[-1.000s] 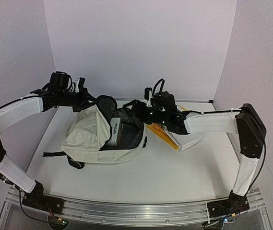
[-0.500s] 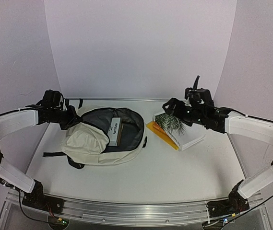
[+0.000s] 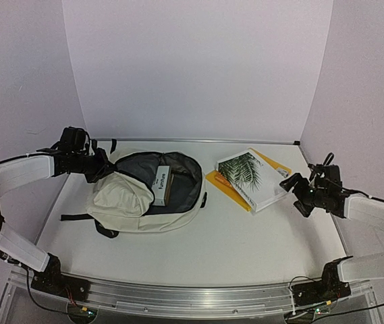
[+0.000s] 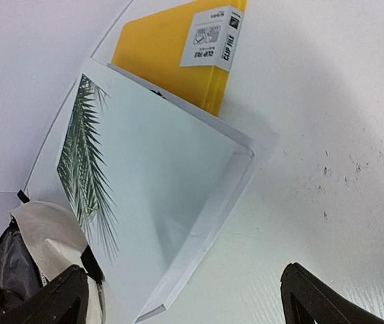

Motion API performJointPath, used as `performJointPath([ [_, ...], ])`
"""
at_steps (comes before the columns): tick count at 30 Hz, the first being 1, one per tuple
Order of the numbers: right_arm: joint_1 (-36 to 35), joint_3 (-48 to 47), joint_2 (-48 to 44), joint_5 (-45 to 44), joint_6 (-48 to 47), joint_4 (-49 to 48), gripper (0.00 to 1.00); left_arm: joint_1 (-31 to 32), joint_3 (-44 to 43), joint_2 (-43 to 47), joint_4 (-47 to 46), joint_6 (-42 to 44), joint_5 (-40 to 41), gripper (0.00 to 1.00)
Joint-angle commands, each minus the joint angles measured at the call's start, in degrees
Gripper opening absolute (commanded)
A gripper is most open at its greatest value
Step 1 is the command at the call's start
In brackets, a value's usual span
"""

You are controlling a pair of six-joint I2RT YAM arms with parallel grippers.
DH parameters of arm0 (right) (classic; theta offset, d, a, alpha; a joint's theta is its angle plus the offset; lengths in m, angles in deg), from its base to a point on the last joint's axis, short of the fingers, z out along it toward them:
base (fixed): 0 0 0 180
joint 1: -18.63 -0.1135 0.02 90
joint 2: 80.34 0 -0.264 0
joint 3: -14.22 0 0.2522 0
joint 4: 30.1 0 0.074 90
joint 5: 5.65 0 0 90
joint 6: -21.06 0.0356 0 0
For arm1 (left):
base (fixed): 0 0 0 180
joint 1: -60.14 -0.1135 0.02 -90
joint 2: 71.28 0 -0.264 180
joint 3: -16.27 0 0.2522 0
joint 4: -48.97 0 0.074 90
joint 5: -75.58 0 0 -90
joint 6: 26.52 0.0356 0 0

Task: Pack the student bag
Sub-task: Pick up the book from the center of the board.

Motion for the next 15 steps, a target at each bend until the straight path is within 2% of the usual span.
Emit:
performJointPath([
  [1,1.20,7.09,1.81,11.69,8.74,-19.87,0.98,-0.07,-0.16,1.37,-1.42,0.18,-0.82,0.00],
  [5,1.16,10.17,5.29,13.58,12.53,-30.63,0.98,-0.07,-0.22,2.31,-1.15,0.72,-0.57,0.00],
  [9,1.24,10.08,9.28,11.54,11.02,-33.80,0.98,-0.06,-0.95,2.51,-0.38,1.16,-0.62,0.00],
  [15,1.22,10.91,19.90,14.57,15.33,-47.97,0.98,-0.08,-1.34,2.78,-0.21,1.18,-0.49,0.00],
])
